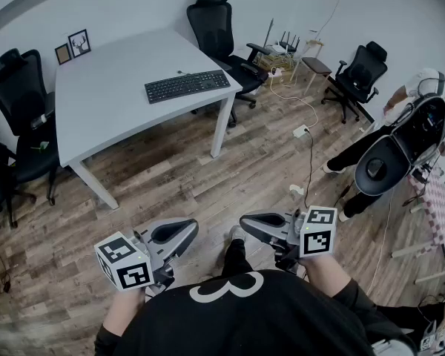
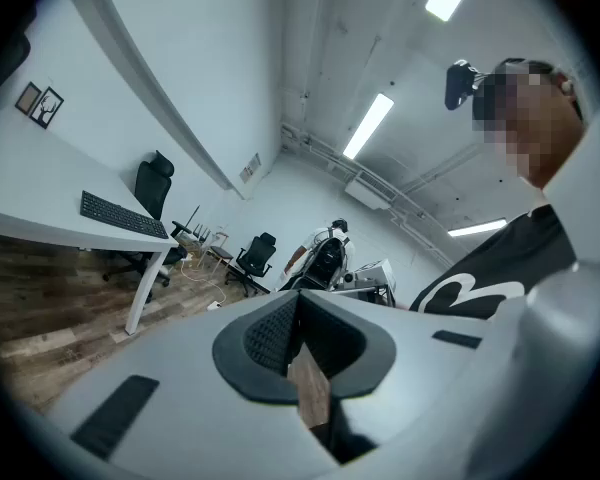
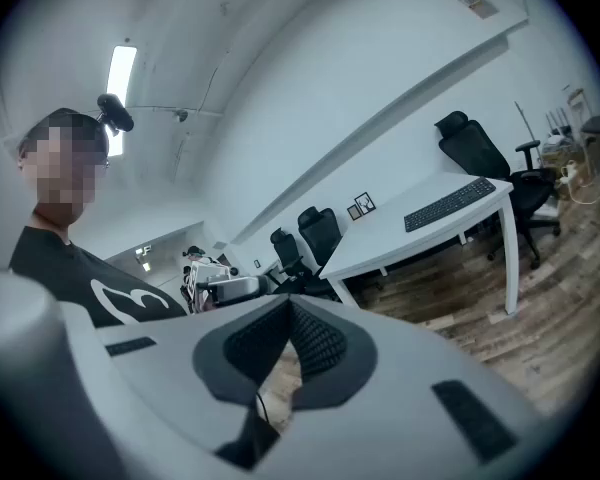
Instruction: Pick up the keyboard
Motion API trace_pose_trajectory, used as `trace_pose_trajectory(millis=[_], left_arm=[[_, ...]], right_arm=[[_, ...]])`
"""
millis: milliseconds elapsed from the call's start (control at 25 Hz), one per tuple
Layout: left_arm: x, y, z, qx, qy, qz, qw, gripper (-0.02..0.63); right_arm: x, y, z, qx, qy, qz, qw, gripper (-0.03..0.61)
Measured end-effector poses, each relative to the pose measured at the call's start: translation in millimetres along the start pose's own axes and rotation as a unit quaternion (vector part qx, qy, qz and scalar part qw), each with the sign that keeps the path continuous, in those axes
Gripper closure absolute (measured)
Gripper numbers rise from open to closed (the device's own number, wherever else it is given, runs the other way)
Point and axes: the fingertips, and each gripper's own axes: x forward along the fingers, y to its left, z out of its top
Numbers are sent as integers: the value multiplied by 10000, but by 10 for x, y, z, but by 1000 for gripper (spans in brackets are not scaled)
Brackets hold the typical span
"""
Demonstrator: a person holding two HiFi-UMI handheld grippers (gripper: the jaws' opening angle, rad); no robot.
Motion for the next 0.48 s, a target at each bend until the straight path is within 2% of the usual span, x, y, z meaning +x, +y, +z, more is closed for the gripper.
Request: trace_pose_trajectory(millis=[480], left_arm=[[55, 91, 85, 143, 76, 198, 9997, 601]], right_arm=[[70, -147, 104, -252, -20, 43, 9997, 571]])
